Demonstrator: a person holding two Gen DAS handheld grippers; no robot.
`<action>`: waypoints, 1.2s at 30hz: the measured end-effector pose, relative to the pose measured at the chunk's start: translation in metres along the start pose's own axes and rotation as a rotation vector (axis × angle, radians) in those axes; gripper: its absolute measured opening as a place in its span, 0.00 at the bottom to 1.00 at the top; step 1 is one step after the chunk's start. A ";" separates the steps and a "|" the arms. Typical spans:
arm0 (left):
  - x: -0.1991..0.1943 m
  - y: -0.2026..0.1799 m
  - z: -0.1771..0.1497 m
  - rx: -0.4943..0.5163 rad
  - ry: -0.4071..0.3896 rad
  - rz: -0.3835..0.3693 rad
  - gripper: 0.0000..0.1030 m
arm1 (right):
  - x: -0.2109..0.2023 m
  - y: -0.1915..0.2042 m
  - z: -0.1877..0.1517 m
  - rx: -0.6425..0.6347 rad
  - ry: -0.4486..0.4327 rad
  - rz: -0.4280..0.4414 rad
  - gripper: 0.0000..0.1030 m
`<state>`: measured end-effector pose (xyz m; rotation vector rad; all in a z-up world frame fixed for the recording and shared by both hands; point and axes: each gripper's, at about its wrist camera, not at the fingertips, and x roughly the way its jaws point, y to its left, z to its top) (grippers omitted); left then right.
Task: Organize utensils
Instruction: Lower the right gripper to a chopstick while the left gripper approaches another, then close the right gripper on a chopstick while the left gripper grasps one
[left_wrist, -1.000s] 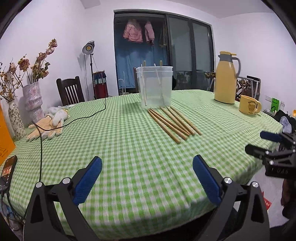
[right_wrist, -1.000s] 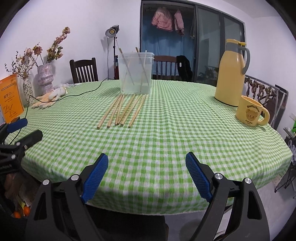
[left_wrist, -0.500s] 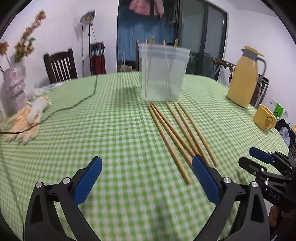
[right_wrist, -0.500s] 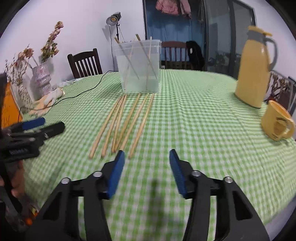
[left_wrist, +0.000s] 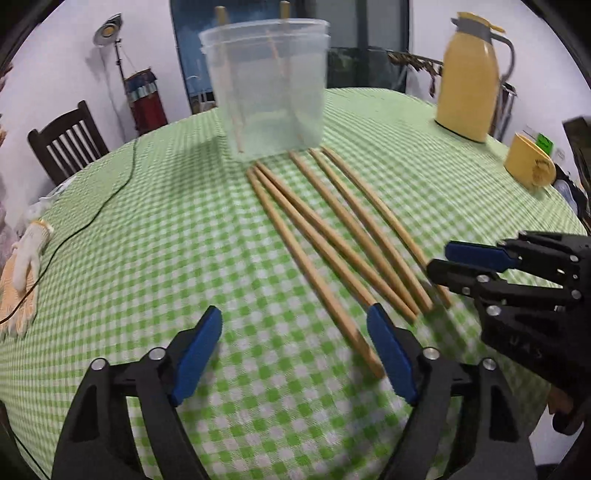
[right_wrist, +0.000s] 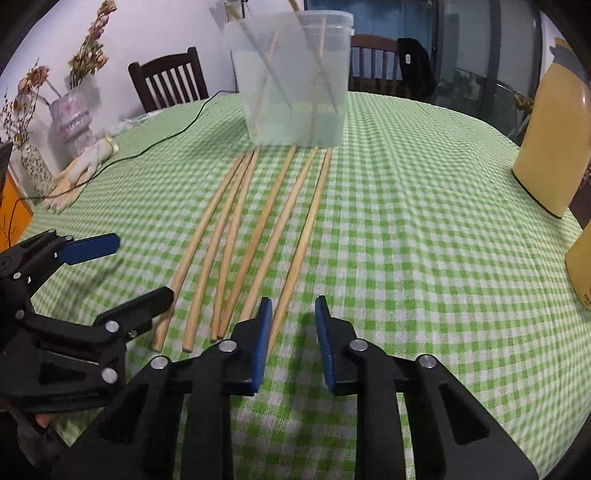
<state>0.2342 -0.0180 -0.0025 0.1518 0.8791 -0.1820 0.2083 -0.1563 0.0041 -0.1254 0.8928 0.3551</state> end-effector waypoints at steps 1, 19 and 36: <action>0.000 -0.001 -0.003 -0.001 0.003 -0.004 0.75 | 0.001 0.001 -0.001 -0.006 0.005 0.002 0.20; -0.020 0.004 -0.036 -0.052 0.011 0.001 0.38 | -0.024 -0.024 -0.034 0.013 -0.065 -0.027 0.08; -0.025 -0.004 -0.041 -0.024 0.021 -0.024 0.35 | -0.022 -0.020 -0.030 -0.025 -0.097 -0.054 0.08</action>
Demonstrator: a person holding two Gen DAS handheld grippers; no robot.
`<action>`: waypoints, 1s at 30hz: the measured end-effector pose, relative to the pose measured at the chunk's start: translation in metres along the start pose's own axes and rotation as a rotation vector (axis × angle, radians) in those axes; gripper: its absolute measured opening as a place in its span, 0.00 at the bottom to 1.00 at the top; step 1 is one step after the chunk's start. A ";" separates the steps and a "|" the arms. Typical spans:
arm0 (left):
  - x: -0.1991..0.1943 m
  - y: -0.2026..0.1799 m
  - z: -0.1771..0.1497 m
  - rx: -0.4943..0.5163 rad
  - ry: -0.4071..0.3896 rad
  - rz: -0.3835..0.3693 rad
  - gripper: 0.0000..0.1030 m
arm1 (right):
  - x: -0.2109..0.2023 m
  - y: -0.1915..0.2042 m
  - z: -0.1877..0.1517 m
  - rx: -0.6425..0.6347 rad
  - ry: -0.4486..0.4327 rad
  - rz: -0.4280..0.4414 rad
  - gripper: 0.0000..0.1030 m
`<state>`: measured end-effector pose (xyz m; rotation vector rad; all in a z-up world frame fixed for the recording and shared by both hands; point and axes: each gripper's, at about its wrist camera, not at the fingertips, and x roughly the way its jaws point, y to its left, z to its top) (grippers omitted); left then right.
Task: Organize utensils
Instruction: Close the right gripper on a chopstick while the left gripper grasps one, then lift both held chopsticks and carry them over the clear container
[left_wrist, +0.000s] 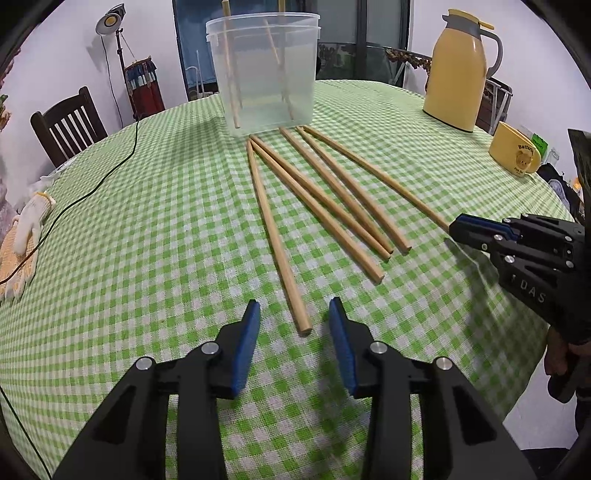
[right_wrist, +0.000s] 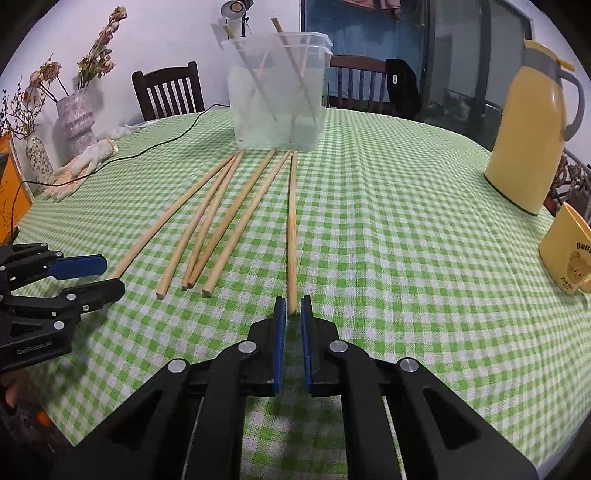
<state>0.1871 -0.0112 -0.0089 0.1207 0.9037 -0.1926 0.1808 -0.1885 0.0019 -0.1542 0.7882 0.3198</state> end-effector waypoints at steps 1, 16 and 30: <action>0.000 0.000 0.000 0.001 -0.001 0.000 0.35 | 0.002 0.001 0.001 -0.006 0.007 -0.002 0.09; -0.003 0.005 0.000 -0.027 -0.001 -0.003 0.04 | 0.006 0.001 0.006 0.015 0.030 0.040 0.04; -0.082 0.021 0.000 -0.045 -0.164 0.037 0.04 | -0.074 0.004 0.004 -0.011 -0.138 0.000 0.04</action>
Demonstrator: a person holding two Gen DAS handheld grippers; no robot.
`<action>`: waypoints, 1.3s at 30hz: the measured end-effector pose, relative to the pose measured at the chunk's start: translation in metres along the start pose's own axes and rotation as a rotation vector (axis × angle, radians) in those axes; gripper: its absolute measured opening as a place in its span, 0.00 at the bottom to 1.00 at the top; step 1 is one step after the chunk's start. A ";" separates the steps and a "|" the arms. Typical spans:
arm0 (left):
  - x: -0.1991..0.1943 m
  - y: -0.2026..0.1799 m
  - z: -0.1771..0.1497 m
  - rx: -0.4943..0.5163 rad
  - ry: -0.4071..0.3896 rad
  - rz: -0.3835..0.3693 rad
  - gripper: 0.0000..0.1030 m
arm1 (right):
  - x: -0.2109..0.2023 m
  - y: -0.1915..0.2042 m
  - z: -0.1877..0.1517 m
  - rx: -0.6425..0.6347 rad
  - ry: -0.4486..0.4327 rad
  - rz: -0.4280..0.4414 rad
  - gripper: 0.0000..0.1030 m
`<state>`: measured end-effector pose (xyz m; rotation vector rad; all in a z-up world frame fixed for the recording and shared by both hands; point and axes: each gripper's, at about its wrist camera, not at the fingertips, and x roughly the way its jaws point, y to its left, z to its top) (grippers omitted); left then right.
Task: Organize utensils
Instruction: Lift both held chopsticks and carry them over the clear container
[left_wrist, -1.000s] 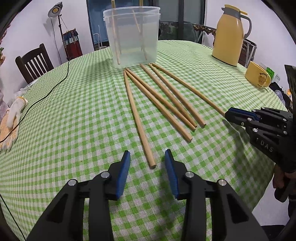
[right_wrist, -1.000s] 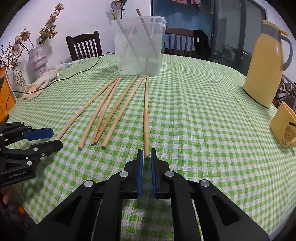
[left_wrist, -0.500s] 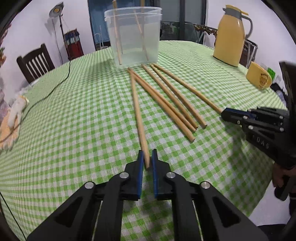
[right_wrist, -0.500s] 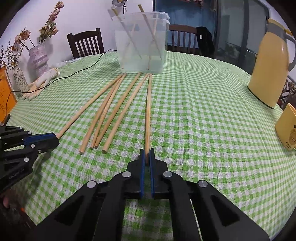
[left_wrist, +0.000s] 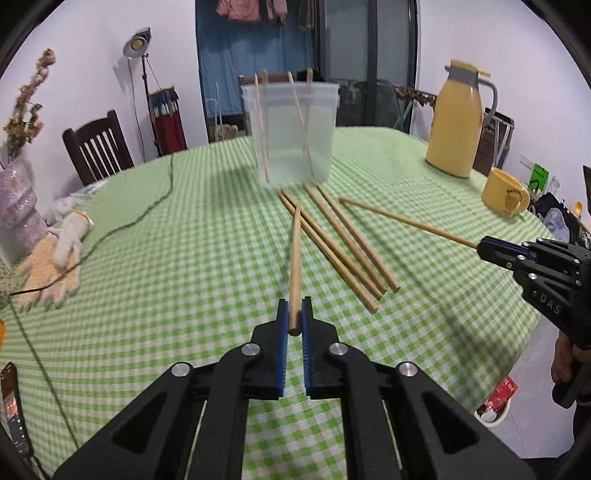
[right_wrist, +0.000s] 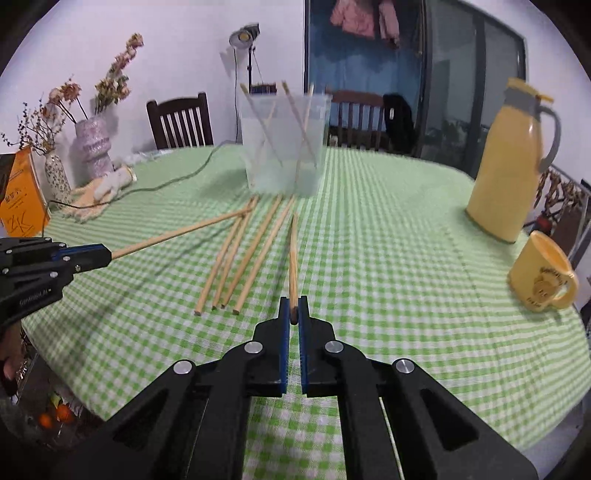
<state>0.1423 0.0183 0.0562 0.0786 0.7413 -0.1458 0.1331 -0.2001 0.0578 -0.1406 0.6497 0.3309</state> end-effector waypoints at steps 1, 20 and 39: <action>-0.007 0.001 0.000 -0.001 -0.010 0.000 0.04 | -0.004 0.001 0.000 -0.002 -0.009 -0.001 0.04; -0.100 0.019 0.047 0.010 -0.150 -0.018 0.04 | -0.094 -0.002 0.028 -0.053 -0.204 0.014 0.04; -0.041 0.065 0.173 0.002 -0.103 -0.095 0.04 | -0.043 -0.035 0.122 -0.047 -0.171 0.065 0.04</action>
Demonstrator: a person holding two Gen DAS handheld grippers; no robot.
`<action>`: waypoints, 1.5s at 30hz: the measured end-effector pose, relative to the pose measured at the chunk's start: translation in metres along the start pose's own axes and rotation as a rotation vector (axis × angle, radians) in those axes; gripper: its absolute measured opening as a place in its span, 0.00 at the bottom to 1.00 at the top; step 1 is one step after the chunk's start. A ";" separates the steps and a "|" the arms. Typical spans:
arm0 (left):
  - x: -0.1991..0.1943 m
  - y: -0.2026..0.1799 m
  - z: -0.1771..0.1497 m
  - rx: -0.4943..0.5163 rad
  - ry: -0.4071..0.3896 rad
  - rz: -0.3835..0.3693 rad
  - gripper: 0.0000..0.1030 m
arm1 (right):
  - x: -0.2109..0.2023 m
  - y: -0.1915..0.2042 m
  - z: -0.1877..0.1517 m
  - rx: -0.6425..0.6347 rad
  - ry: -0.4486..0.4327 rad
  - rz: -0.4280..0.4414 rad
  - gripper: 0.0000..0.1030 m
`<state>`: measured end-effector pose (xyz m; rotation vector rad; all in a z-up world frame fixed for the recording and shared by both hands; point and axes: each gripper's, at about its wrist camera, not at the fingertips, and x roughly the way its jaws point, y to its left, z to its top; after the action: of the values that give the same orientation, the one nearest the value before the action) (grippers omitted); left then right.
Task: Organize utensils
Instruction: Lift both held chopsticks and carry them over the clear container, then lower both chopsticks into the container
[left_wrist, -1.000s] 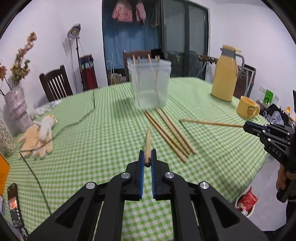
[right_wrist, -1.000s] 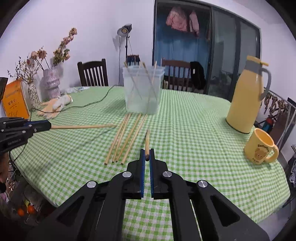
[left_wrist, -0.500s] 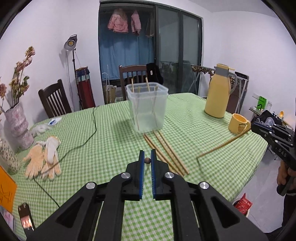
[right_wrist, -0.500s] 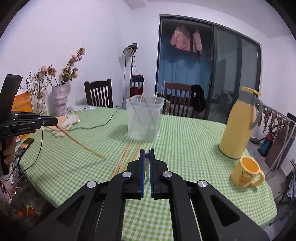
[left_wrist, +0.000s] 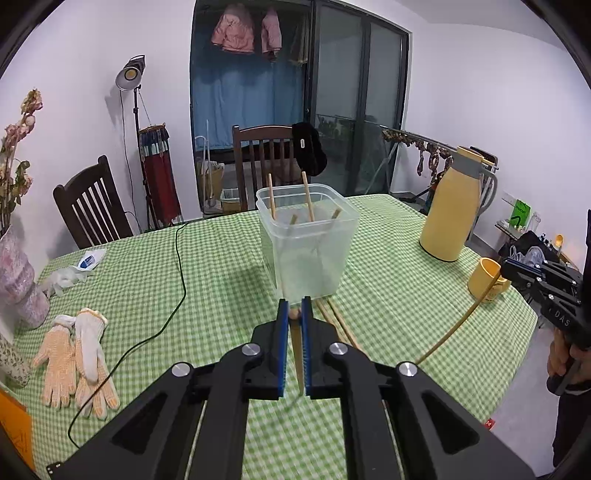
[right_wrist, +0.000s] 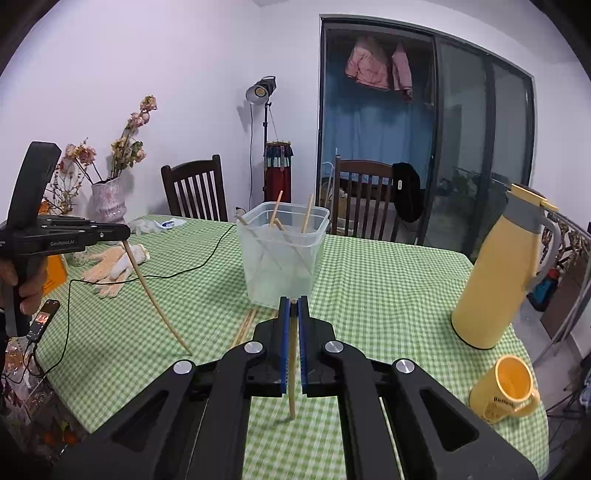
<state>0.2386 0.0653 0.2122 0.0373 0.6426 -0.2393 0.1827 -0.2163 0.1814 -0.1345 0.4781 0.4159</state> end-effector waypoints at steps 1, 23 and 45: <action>0.002 0.000 0.002 0.003 0.001 -0.001 0.04 | 0.003 -0.001 0.001 -0.003 0.003 0.004 0.04; -0.014 0.000 0.242 0.093 -0.256 0.046 0.04 | 0.039 -0.006 0.217 -0.155 -0.250 0.019 0.04; 0.140 0.006 0.232 0.132 -0.039 -0.126 0.04 | 0.190 -0.017 0.214 -0.063 -0.020 0.221 0.04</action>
<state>0.4852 0.0167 0.3140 0.1190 0.5907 -0.4027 0.4322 -0.1167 0.2808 -0.1383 0.4619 0.6489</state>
